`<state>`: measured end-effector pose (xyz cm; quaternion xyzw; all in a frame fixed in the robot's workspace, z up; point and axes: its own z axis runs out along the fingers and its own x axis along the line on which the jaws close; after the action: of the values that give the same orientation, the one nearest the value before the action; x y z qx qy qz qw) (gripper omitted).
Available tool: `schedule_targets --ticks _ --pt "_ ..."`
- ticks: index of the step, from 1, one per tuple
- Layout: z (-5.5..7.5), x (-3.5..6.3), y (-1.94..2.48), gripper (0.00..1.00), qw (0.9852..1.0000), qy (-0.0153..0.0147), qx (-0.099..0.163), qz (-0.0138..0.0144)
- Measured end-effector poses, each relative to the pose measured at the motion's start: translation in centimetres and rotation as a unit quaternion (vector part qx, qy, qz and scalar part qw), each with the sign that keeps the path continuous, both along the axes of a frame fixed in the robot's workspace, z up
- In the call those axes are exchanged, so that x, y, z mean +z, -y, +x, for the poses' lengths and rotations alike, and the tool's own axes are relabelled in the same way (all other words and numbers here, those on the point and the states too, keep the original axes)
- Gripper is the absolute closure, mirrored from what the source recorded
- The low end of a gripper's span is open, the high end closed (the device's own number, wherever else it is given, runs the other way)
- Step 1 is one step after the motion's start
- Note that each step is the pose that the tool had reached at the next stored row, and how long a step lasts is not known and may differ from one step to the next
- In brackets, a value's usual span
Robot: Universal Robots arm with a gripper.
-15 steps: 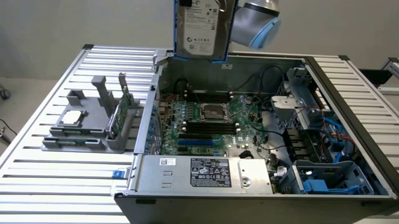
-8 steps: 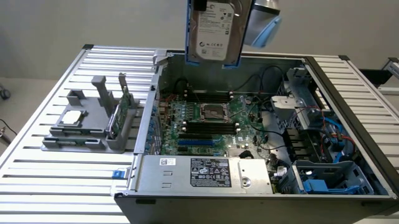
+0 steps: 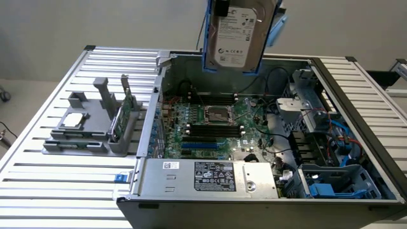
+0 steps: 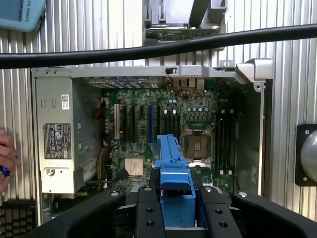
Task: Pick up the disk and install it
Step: 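Pick up the disk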
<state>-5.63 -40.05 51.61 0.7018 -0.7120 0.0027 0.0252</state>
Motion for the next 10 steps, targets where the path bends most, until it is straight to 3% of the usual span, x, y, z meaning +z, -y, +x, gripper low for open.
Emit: schedule_targets --ticks 10 --pt "2.6 0.00 2.66 0.67 1.0000 0.0000 0.000 0.0000"
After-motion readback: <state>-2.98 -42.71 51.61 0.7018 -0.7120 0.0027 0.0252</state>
